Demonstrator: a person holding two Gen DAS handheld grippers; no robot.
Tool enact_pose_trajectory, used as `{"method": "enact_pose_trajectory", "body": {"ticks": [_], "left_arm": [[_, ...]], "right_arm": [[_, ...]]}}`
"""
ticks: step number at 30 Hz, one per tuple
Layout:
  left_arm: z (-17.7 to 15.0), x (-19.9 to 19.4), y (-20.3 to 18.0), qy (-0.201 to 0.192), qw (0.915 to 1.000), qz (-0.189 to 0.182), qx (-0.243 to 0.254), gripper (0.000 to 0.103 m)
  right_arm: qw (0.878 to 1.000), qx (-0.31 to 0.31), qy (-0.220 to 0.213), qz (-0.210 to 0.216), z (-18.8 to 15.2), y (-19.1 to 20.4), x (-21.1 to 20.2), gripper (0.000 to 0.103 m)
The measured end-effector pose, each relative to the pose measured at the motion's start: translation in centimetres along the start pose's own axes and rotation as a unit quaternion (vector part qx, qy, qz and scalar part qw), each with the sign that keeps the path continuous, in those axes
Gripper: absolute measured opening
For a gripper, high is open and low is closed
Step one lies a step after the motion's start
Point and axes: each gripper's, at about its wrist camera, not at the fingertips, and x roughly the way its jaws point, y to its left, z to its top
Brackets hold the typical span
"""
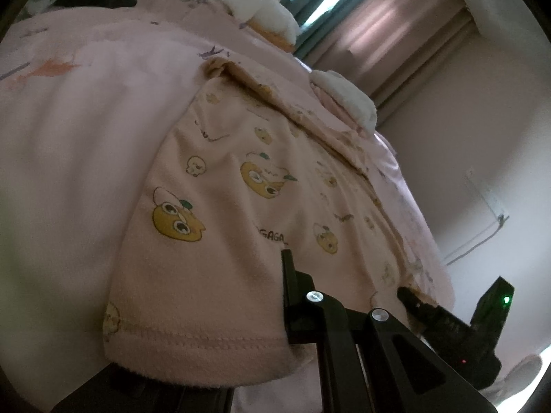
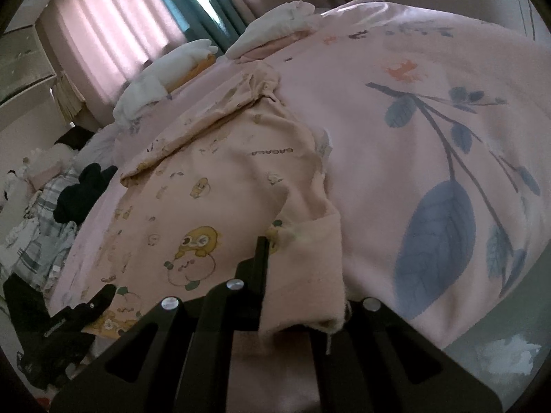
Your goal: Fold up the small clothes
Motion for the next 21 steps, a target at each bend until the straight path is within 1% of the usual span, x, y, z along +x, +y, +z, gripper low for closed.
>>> {"method": "enact_pose_trajectory", "body": {"ticks": [3, 5, 7, 8, 9, 11, 12, 15, 17, 21], "left_arm": [[0.2, 0.2, 0.3, 0.016, 0.9989, -0.013, -0.043, 0.006], [1.1, 0.6, 0.8, 0.049, 0.9943, -0.018, -0.093, 0.006], [2.0, 0.8, 0.6, 0.070, 0.9919, -0.010, -0.106, 0.006], [2.3, 0.7, 0.2, 0.069, 0.9928, 0.001, -0.098, 0.006], [2.9, 0.5, -0.8, 0.063, 0.9949, 0.029, -0.073, 0.006], [3.6, 0.5, -2.2, 0.062, 0.9958, 0.050, -0.047, 0.005], [4.0, 0.5, -2.8, 0.061, 0.9960, 0.049, -0.043, 0.005], [5.9, 0.4, -4.3, 0.047, 0.9975, 0.029, -0.044, 0.005], [7.2, 0.2, -5.3, 0.035, 0.9983, 0.028, -0.036, 0.005], [9.6, 0.5, -5.9, 0.019, 0.9993, 0.013, -0.031, 0.005]], "right_arm": [[1.000, 0.003, -0.003, -0.002, 0.0, 0.1, -0.1, 0.000], [1.000, 0.019, 0.014, 0.001, 0.5, -0.1, -0.3, 0.000], [0.999, 0.024, 0.023, -0.006, 1.6, 0.1, -1.0, 0.003], [1.000, 0.018, 0.017, -0.013, 1.9, 0.4, -1.4, 0.003], [1.000, 0.008, 0.008, -0.018, 2.5, 0.7, -1.9, 0.003], [1.000, -0.011, -0.001, -0.020, 3.5, 1.4, -2.6, 0.003], [1.000, -0.014, -0.008, -0.019, 4.0, 1.8, -3.0, 0.003], [1.000, -0.014, -0.022, -0.004, 5.6, 2.6, -3.6, 0.003], [0.999, -0.022, -0.032, 0.000, 6.9, 3.2, -3.7, 0.003], [0.998, -0.032, -0.044, 0.006, 9.3, 4.0, -3.1, 0.003]]}}
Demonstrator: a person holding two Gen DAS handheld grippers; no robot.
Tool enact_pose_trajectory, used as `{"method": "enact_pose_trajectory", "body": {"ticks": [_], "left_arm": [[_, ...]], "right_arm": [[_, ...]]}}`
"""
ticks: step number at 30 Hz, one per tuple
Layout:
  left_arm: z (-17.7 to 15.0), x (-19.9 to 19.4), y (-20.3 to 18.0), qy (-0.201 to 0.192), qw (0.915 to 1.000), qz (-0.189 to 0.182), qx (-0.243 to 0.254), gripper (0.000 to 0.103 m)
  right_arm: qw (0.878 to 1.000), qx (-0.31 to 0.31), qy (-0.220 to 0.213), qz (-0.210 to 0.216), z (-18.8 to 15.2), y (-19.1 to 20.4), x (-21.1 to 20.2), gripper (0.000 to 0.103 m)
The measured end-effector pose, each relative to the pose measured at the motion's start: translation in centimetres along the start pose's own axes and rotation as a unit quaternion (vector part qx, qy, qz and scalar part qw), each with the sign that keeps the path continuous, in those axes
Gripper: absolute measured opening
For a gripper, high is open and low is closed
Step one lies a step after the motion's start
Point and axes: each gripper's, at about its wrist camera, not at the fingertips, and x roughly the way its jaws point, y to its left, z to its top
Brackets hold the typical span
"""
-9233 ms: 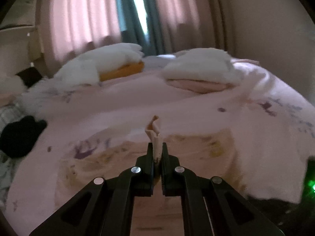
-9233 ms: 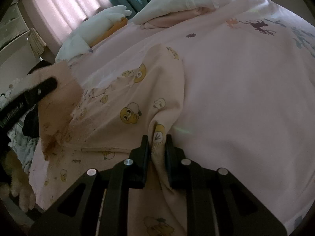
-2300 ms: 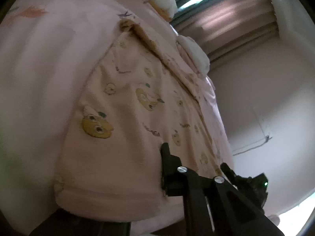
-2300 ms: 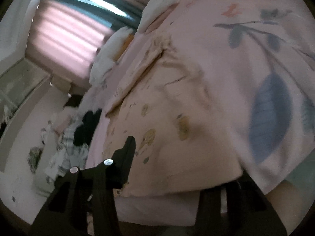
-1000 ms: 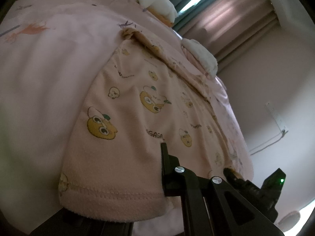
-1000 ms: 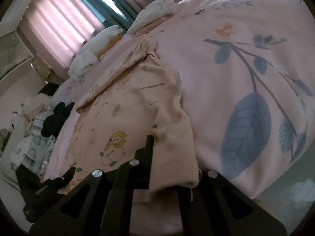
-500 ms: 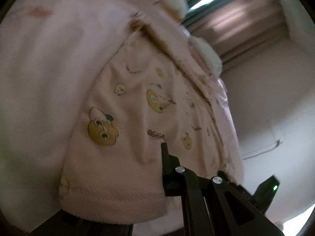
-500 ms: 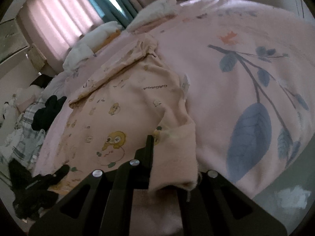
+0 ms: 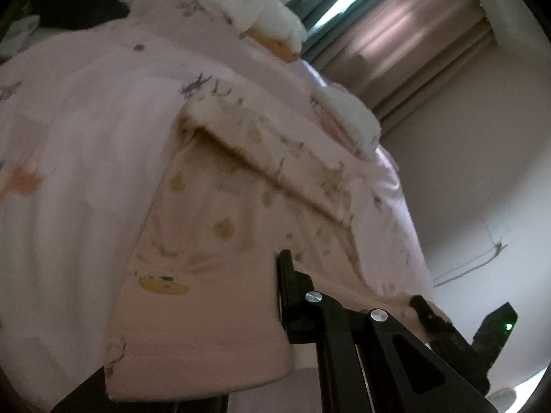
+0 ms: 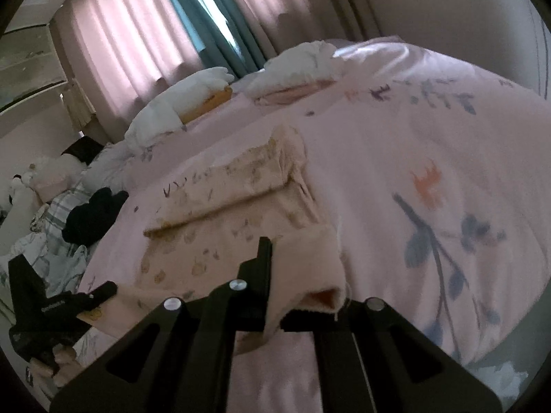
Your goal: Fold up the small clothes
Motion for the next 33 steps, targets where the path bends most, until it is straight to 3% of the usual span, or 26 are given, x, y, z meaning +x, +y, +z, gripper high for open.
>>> {"method": "enact_pose_trajectory", "body": {"ticks": [17, 33], "left_arm": [[7.2, 2.9, 1.0, -0.031, 0.9995, -0.008, 0.003, 0.005], [11.7, 3.3, -1.0, -0.055, 0.9970, 0.012, 0.053, 0.005]], "right_arm": [[0.998, -0.060, -0.014, -0.007, 5.5, 3.2, 5.3, 0.003], [0.994, -0.110, 0.000, -0.009, 10.7, 5.2, 8.1, 0.003]]}}
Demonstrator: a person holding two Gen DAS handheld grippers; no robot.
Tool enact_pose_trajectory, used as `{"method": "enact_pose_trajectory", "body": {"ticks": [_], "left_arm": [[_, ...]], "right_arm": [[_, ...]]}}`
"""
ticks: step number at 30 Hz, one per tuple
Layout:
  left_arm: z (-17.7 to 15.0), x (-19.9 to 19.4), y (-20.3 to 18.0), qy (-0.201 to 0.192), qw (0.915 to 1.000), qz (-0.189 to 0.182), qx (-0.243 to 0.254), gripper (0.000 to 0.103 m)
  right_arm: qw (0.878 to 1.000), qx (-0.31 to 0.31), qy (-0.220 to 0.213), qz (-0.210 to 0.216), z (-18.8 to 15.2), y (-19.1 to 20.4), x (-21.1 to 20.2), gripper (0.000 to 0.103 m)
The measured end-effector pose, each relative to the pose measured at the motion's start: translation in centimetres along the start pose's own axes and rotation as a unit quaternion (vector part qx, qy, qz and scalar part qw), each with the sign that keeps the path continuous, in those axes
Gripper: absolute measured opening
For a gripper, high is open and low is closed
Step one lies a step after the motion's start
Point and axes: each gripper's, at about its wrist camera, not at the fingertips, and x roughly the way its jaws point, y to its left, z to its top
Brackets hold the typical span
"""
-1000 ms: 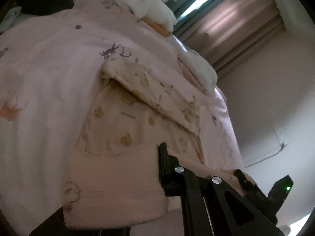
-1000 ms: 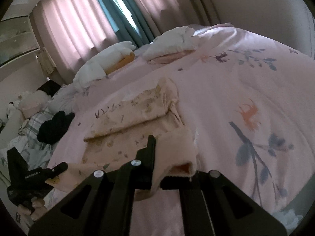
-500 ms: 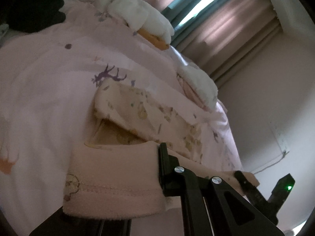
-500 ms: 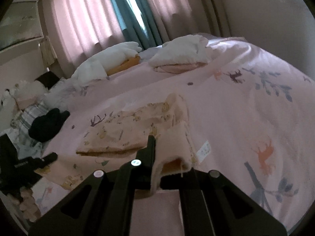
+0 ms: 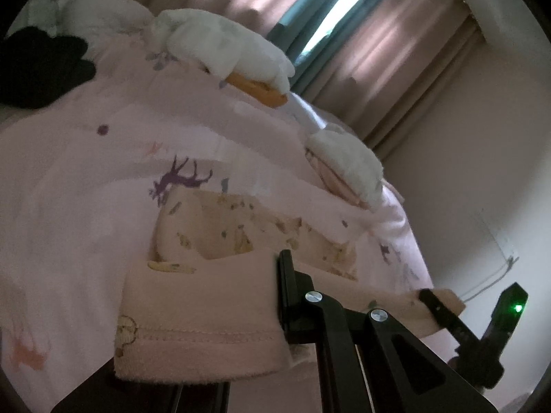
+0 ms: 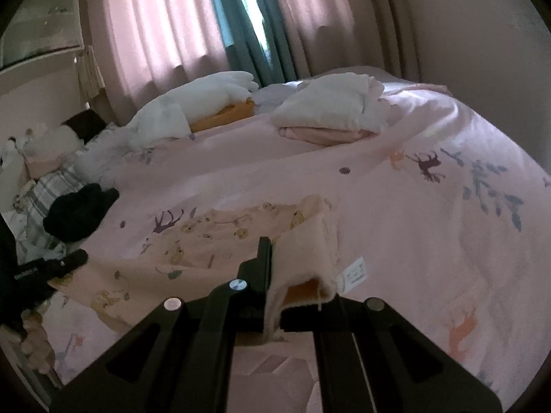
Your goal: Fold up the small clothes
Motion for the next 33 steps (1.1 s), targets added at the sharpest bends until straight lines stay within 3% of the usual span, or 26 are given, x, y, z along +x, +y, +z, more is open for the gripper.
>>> {"method": "enact_pose_trajectory", "body": {"ticks": [8, 11, 14, 18, 21, 22, 23, 24, 28, 31, 32, 33], "left_arm": [[2.1, 3.0, -1.0, 0.019, 0.9967, 0.053, 0.058, 0.005], [3.4, 6.7, 0.9, 0.062, 0.9964, 0.051, 0.028, 0.005], [4.4, 11.0, 3.1, 0.106, 0.9910, 0.081, 0.009, 0.005], [5.2, 15.8, 5.0, 0.141, 0.9844, 0.104, 0.019, 0.005], [4.2, 19.7, 7.0, 0.189, 0.9719, 0.139, 0.014, 0.005], [3.8, 20.3, 7.5, 0.191, 0.9720, 0.138, 0.004, 0.005], [3.7, 20.1, 8.0, 0.166, 0.9786, 0.122, -0.005, 0.005], [3.6, 19.9, 8.2, 0.160, 0.9806, 0.113, -0.004, 0.006], [3.8, 19.5, 8.9, 0.170, 0.9806, 0.097, 0.005, 0.008], [4.6, 18.4, 8.9, 0.189, 0.9762, 0.105, -0.012, 0.009], [5.3, 17.1, 8.3, 0.189, 0.9763, 0.104, -0.014, 0.010], [5.5, 16.2, 7.9, 0.180, 0.9772, 0.112, -0.008, 0.022]], "right_arm": [[0.999, -0.028, 0.030, -0.006, 2.6, 0.5, 2.8, 0.003], [0.998, -0.030, 0.059, -0.017, 3.5, 0.2, 5.9, 0.003], [0.992, -0.038, 0.115, -0.038, 3.8, -0.4, 10.9, 0.003], [0.985, -0.034, 0.162, -0.045, 3.7, -1.2, 16.4, 0.003], [0.977, -0.042, 0.194, -0.075, 2.8, -2.0, 20.9, 0.002], [0.973, -0.045, 0.207, -0.088, 2.1, -2.3, 22.2, 0.001], [0.973, -0.048, 0.207, -0.091, 1.0, -2.6, 23.4, 0.000], [0.978, -0.055, 0.179, -0.089, 0.8, -2.6, 23.1, 0.000], [0.978, -0.068, 0.171, -0.096, 0.6, -2.1, 22.8, 0.001], [0.976, -0.062, 0.192, -0.082, 1.3, -2.2, 21.9, 0.007], [0.976, -0.045, 0.203, -0.071, 1.8, -2.5, 21.0, 0.016], [0.976, -0.031, 0.206, -0.064, 2.3, -2.7, 20.3, 0.033]]}}
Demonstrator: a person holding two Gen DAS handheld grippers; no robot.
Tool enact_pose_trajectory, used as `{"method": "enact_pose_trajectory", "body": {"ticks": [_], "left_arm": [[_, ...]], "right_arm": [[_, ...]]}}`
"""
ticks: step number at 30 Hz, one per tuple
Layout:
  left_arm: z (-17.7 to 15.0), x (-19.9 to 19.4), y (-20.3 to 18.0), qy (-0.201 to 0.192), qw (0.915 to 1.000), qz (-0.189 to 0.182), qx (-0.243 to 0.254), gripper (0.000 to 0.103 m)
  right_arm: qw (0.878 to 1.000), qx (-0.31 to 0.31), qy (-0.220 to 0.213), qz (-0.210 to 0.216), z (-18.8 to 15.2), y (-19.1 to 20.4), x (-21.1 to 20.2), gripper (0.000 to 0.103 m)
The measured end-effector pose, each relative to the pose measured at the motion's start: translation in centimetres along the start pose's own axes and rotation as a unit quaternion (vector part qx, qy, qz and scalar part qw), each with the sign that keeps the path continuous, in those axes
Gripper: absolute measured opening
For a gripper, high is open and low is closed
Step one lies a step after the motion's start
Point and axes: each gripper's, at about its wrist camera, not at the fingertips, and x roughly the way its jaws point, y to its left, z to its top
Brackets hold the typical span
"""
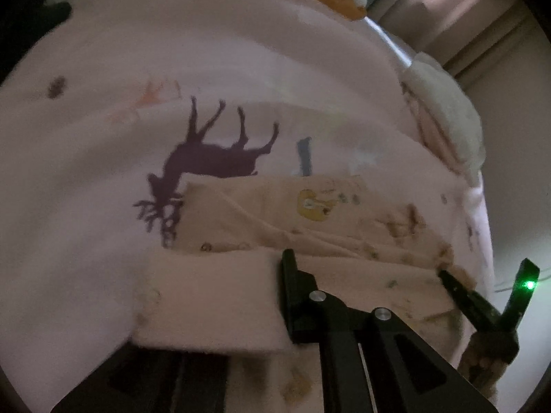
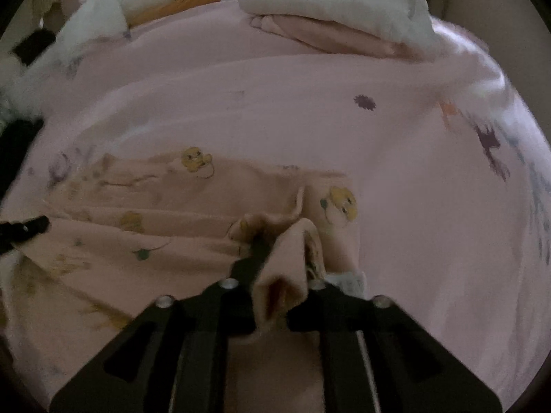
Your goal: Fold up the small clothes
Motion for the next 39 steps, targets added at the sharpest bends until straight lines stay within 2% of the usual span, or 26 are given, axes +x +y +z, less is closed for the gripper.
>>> {"method": "enact_pose_trajectory", "body": {"ticks": [1, 2, 3, 5, 7, 10, 11, 13, 14, 15, 17, 18, 21, 24, 27, 31, 33, 35, 37, 39], "left_arm": [[-0.3, -1.3, -0.4, -0.018, 0.9997, 0.016, 0.007, 0.031], [-0.3, -3.0, -0.7, -0.043, 0.9981, 0.039, 0.018, 0.049], [-0.4, -4.6, -1.0, -0.066, 0.9956, 0.058, 0.033, 0.061], [-0.8, -8.4, -1.4, -0.099, 0.9895, 0.089, 0.057, 0.064], [-1.5, -10.9, -1.1, -0.098, 0.9900, 0.084, 0.056, 0.064], [-2.9, -12.5, -1.2, -0.091, 0.9902, 0.095, 0.047, 0.064], [-4.0, -13.0, -1.2, -0.097, 0.9886, 0.102, 0.052, 0.064], [-5.4, -12.9, -1.8, -0.099, 0.9883, 0.095, 0.067, 0.052], [-6.3, -12.3, -2.1, -0.091, 0.9900, 0.076, 0.075, 0.040], [-6.9, -11.9, -2.3, -0.083, 0.9912, 0.068, 0.078, 0.029], [-7.9, -10.0, -3.1, -0.053, 0.9925, 0.058, 0.094, 0.017], [-8.3, -9.3, -3.4, -0.046, 0.9918, 0.058, 0.104, 0.012], [-9.1, -5.7, -4.8, -0.026, 0.9874, 0.073, 0.138, 0.011], [-8.2, -2.0, -5.3, 0.009, 0.9897, 0.068, 0.126, 0.011], [-5.4, 1.6, -5.2, 0.028, 0.9908, 0.076, 0.109, 0.011], [0.0, 2.5, -5.2, -0.012, 0.9923, 0.086, 0.088, 0.011], [2.9, 3.6, -4.3, -0.014, 0.9867, 0.148, 0.065, 0.013], [4.6, 5.3, -2.6, 0.002, 0.9857, 0.165, 0.037, 0.013], [4.8, 5.7, -1.5, -0.028, 0.9894, 0.141, 0.025, 0.012], [4.1, 6.1, -2.2, -0.061, 0.9832, 0.158, 0.068, 0.013]], "right_arm": [[1.000, 0.011, 0.001, 0.010, 0.0, -0.4, -1.1, 0.043], [1.000, 0.019, 0.000, 0.023, 0.0, -0.9, -2.4, 0.059], [0.999, 0.022, -0.009, 0.031, -0.1, -1.3, -3.9, 0.060], [0.999, 0.025, -0.038, 0.022, -0.3, -2.0, -7.2, 0.059], [0.998, 0.031, -0.060, 0.009, -0.5, -2.7, -10.4, 0.060], [0.998, 0.030, -0.058, 0.016, -1.4, -3.0, -13.1, 0.060], [0.998, 0.029, -0.055, 0.018, -1.6, -3.0, -13.4, 0.060], [0.998, 0.017, -0.049, 0.030, -2.2, -2.3, -13.8, 0.053], [0.998, 0.008, -0.049, 0.035, -2.5, -1.8, -13.8, 0.040], [0.998, -0.005, -0.047, 0.037, -2.9, -1.4, -13.5, 0.021], [0.999, -0.026, -0.035, 0.031, -3.6, -0.2, -12.8, 0.003], [0.999, -0.034, -0.028, 0.026, -3.9, 0.3, -12.1, 0.006], [0.999, -0.044, 0.005, 0.022, -4.3, 1.5, -9.1, 0.006], [0.998, -0.044, 0.032, 0.024, -4.0, 2.4, -5.5, 0.006], [0.997, -0.046, 0.053, 0.010, -2.3, 3.0, -1.3, 0.004], [0.999, -0.009, 0.041, 0.007, 2.4, 2.0, 2.8, 0.002], [0.998, 0.036, 0.049, 0.011, 4.9, 0.6, 4.7, 0.001], [0.996, 0.072, 0.053, 0.027, 6.2, -0.9, 6.7, 0.000], [0.996, 0.079, 0.026, 0.039, 6.4, -1.5, 7.4, 0.000], [0.996, 0.079, 0.012, 0.040, 6.2, -1.6, 7.9, 0.000]]}}
